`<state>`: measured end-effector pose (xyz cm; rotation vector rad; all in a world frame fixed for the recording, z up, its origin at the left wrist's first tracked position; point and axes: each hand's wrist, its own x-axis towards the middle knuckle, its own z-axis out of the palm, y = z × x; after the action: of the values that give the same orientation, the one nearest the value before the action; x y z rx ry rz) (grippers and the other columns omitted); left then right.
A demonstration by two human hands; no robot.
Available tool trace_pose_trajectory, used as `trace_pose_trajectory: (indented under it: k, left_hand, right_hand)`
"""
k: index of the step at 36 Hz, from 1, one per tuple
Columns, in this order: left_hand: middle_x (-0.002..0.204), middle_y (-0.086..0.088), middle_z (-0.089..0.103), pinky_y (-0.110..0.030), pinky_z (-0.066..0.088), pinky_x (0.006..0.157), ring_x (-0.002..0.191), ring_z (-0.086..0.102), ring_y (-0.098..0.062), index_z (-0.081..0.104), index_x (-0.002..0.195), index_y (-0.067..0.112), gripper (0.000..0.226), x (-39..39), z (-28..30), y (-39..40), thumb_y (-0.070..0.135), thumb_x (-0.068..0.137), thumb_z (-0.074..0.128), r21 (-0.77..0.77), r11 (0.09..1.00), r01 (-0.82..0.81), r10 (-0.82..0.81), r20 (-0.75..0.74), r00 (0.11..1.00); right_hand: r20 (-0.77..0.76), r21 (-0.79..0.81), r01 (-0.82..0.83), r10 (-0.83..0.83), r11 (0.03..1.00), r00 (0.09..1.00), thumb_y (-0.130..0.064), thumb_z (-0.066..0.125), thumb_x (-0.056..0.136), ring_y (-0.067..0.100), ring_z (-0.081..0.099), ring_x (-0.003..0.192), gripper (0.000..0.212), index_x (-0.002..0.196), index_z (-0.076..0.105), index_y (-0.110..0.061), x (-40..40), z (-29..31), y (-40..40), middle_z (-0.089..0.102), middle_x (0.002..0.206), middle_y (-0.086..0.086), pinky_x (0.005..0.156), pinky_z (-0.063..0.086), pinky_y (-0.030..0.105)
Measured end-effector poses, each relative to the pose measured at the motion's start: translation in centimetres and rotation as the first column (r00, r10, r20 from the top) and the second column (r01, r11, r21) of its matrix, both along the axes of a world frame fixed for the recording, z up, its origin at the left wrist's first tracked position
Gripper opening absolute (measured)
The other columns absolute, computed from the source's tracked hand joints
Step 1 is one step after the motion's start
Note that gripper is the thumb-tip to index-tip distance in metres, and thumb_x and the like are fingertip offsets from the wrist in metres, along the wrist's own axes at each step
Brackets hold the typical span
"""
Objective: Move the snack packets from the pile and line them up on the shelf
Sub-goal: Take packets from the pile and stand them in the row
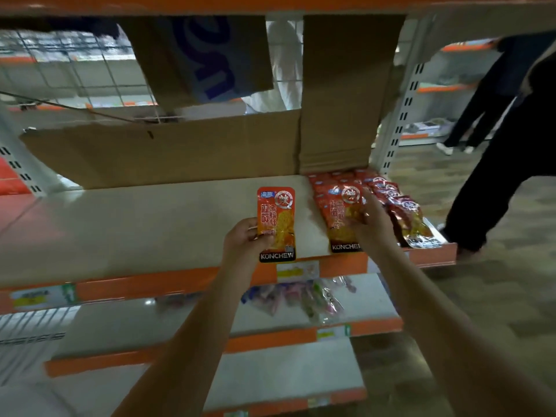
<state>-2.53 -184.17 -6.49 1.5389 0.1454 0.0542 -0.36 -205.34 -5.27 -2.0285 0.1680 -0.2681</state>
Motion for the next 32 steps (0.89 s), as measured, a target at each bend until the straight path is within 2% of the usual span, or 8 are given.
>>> trace_pose_trajectory:
  k: [3,6,12,14,16,18,24,32]
  left_hand:
    - [0.086,0.004,0.067,-0.027,0.05,0.073,0.079,0.065,-0.011,0.057,0.088,0.027,0.03,0.1,0.0,-1.1,-0.001,0.082,0.065,0.032,0.999,0.003,-0.004,0.005,1.0]
    - [0.085,0.007,0.066,-0.024,0.047,0.068,0.078,0.064,-0.009,0.056,0.093,0.024,0.026,0.2,0.1,-1.6,0.001,0.083,0.064,0.056,0.998,-0.002,0.001,0.01,1.0]
    - [0.086,0.003,0.067,-0.025,0.049,0.068,0.077,0.065,-0.01,0.057,0.096,0.021,0.026,0.3,-0.3,-2.2,-0.001,0.083,0.064,0.053,0.998,-0.015,0.016,-0.011,1.0]
    - [0.093,-0.003,0.069,-0.032,0.053,0.076,0.083,0.067,-0.017,0.059,0.102,0.016,0.027,0.5,-0.5,-2.3,-0.001,0.082,0.065,0.064,0.998,-0.01,0.011,-0.019,1.0]
    - [0.094,-0.003,0.069,-0.036,0.053,0.08,0.086,0.067,-0.021,0.058,0.099,0.019,0.027,0.6,-0.7,-2.3,-0.001,0.082,0.065,0.065,0.998,-0.007,0.008,-0.024,1.0]
    - [0.094,-0.004,0.069,-0.036,0.053,0.081,0.087,0.067,-0.021,0.058,0.094,0.022,0.027,0.8,-0.8,-2.3,-0.001,0.082,0.065,0.069,0.998,-0.009,0.011,-0.022,1.0]
    - [0.091,0.0,0.069,-0.031,0.052,0.076,0.083,0.067,-0.016,0.058,0.093,0.023,0.026,1.1,-1.1,-2.3,0.0,0.083,0.065,0.064,0.998,-0.005,0.007,-0.035,0.999]
    - [0.088,0.003,0.067,-0.029,0.052,0.072,0.079,0.066,-0.013,0.057,0.095,0.021,0.026,1.5,-1.0,-2.9,-0.001,0.083,0.064,0.06,0.998,-0.013,0.015,-0.032,0.999]
  right_hand:
    - [-0.031,-0.121,-0.036,0.032,0.992,0.999,0.001,0.058,0.087,0.023,0.054,0.091,0.076,0.149,0.02,-0.021,0.5,0.1,-0.7,0.05,0.095,0.004,0.077,0.048,0.04]
    - [-0.047,-0.182,-0.066,0.059,0.981,0.997,0.002,0.061,0.085,0.025,0.057,0.096,0.08,0.149,0.019,-0.022,1.0,-0.2,-1.1,0.053,0.096,0.004,0.075,0.051,0.038]
    - [-0.109,-0.327,-0.103,0.071,0.939,0.991,0.0,0.061,0.084,0.027,0.052,0.113,0.078,0.148,0.02,-0.019,1.5,-1.4,-1.9,0.053,0.123,0.009,0.075,0.041,0.028]
    - [-0.135,-0.425,-0.115,0.063,0.898,0.989,-0.003,0.06,0.085,0.03,0.042,0.124,0.079,0.149,0.017,-0.018,1.5,-1.7,-1.9,0.047,0.132,0.012,0.091,0.042,0.036]
    - [-0.133,-0.551,-0.12,0.055,0.826,0.99,-0.006,0.059,0.087,0.032,0.028,0.133,0.078,0.15,0.014,-0.017,1.5,-1.9,-1.9,0.041,0.139,0.012,0.108,0.029,0.04]
    - [-0.107,-0.623,-0.115,0.061,0.774,0.992,-0.006,0.057,0.087,0.031,0.025,0.134,0.076,0.15,0.014,-0.015,1.5,-1.9,-1.7,0.04,0.14,0.012,0.11,0.023,0.038]
    - [-0.109,-0.699,-0.106,0.041,0.707,0.993,-0.006,0.053,0.087,0.032,0.027,0.129,0.07,0.148,0.019,-0.01,1.4,-2.2,-1.2,0.038,0.142,0.011,0.108,0.023,0.036]
    - [-0.169,-0.845,-0.14,-0.009,0.516,0.986,-0.014,0.05,0.086,0.033,0.029,0.126,0.053,0.137,0.037,-0.013,0.5,-2.3,-0.8,0.047,0.13,0.01,0.103,0.028,0.039]
